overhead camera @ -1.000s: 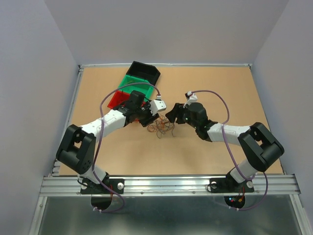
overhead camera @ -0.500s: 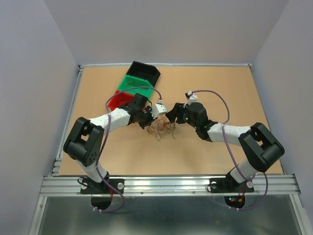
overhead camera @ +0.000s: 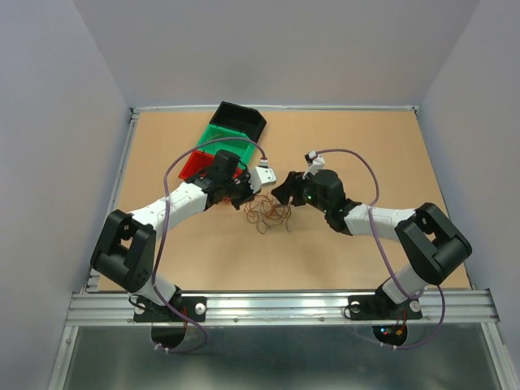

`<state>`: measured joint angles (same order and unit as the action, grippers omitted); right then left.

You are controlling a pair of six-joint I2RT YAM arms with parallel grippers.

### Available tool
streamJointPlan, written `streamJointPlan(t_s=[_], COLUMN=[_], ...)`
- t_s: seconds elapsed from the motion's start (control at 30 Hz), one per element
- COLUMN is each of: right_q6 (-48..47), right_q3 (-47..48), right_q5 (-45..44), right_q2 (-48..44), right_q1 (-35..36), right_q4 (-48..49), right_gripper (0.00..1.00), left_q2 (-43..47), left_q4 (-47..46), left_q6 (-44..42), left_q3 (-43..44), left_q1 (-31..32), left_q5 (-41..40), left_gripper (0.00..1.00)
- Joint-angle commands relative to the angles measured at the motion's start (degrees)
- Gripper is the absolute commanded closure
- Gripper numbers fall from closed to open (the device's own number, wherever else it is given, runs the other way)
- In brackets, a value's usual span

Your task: Untangle the cables

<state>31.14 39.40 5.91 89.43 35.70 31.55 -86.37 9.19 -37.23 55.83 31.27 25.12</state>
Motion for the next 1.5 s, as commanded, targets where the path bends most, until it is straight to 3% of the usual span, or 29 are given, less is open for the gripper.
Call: streamJointPlan(t_s=[0.0, 0.17, 0.57, 0.77, 0.93, 1.13, 1.17, 1.27, 1.47], right_q6=[-1.78, -3.09, -6.79, -6.62, -4.16, -2.49, -1.7, -1.17, 2.07], right_q3=[3.84, 4.46, 6.57, 6.48, 5.25, 5.95, 6.3, 8.23, 9.29], right_q5=[6.38, 11.22, 11.49, 10.53, 2.98, -5.56, -8.17, -13.81, -20.32], right_q2=[0.75, 2.15, 5.23, 4.97, 4.0, 3.74, 3.65, 4.44, 5.58], right_q1=[0.24, 1.03, 2.88, 2.88, 2.88, 2.79, 2.79, 2.71, 1.04], right_q4=[6.41, 9.05, 9.23, 9.14, 7.92, 2.12, 0.72, -4.91, -10.36], right_gripper=[0.36, 0.38, 0.41, 0.65, 0.84, 0.85, 0.8, 0.78, 0.83], left_q2=[2.43, 3.92, 8.32, 9.55, 11.92, 13.77, 13.94, 14.65, 13.34], left_q4=[-0.4, -1.1, 0.21, 0.13, -2.68, -5.85, -5.76, -4.45, 1.52], left_q6=[-0.38, 0.67, -0.56, -0.3, 1.55, 3.4, 3.66, 4.01, 5.15], left_q3=[-0.11, -0.02, -0.37, -0.46, -1.6, -1.52, -0.91, 2.78, 18.14], left_q1=[-0.24, -0.33, -0.5, -0.77, -1.47, -1.91, -1.91, -1.91, -1.91], left_q5=[1.68, 1.33, 5.72, 5.73, 3.27, -1.39, -2.09, -4.2, -7.63], left_gripper=[1.0, 1.0, 1.0, 1.0, 1.0, 1.0, 1.0, 1.0, 1.0])
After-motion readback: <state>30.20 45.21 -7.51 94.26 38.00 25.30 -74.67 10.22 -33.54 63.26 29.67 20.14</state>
